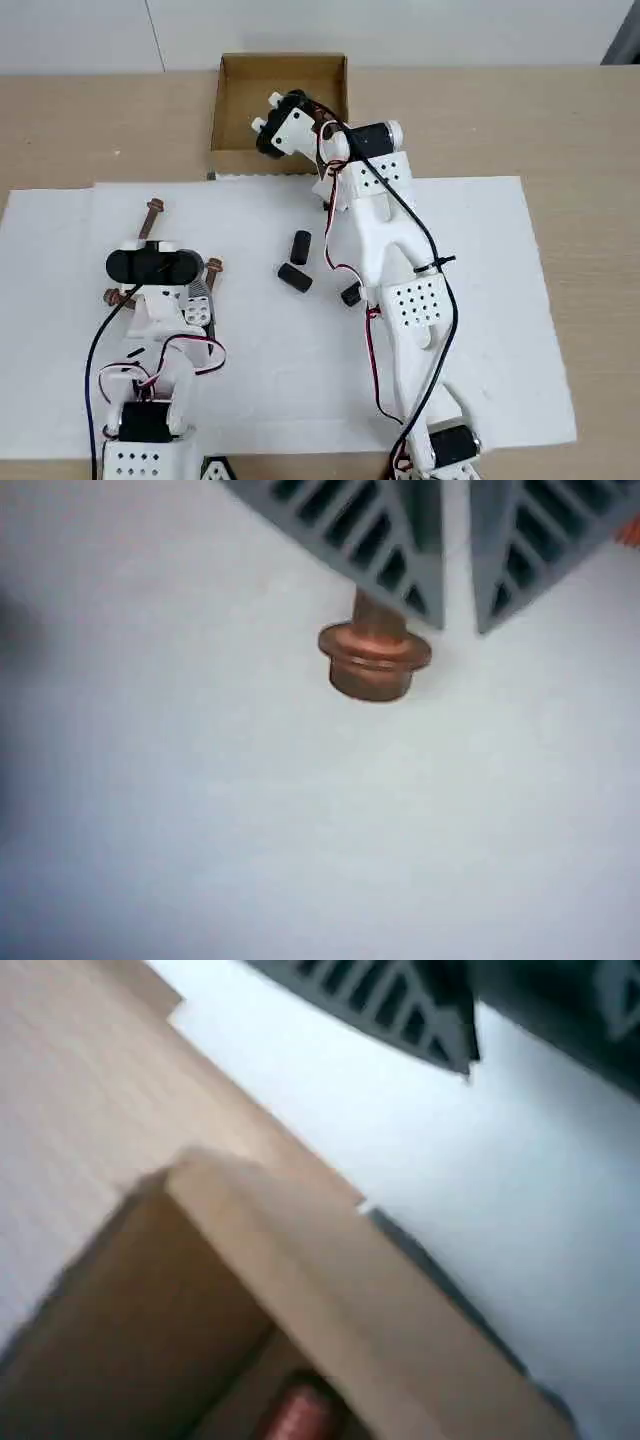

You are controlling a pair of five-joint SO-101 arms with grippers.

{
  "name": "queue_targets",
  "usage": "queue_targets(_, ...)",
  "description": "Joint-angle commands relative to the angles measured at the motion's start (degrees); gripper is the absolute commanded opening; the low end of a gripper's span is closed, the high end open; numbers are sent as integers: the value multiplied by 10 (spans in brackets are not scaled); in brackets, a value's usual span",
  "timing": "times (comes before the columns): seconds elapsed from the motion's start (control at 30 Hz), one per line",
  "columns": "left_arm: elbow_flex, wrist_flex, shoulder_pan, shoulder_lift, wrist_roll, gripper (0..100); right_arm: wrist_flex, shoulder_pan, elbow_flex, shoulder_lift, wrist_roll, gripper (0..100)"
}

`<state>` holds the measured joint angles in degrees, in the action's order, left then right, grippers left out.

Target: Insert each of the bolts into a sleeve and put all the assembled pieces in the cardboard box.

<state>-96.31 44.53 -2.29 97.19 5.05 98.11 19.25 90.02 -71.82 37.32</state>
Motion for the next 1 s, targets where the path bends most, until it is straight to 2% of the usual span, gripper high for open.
queue_targets(0.0,1,-13,3,7,-1,6,8,10,-4,37,1,87)
queue_targets(0.27,1,-13,3,7,-1,6,15,32,-16,133,-16,98)
queue_targets(0.63,1,-13,3,7,-1,6,10,29,-282,309,-44,119)
queue_targets(0.73,1,-13,3,7,-1,6,8,22,-310,312,-38,121)
queue_targets(0.97,1,-13,3,7,-1,6,2,15,-331,271,35,122)
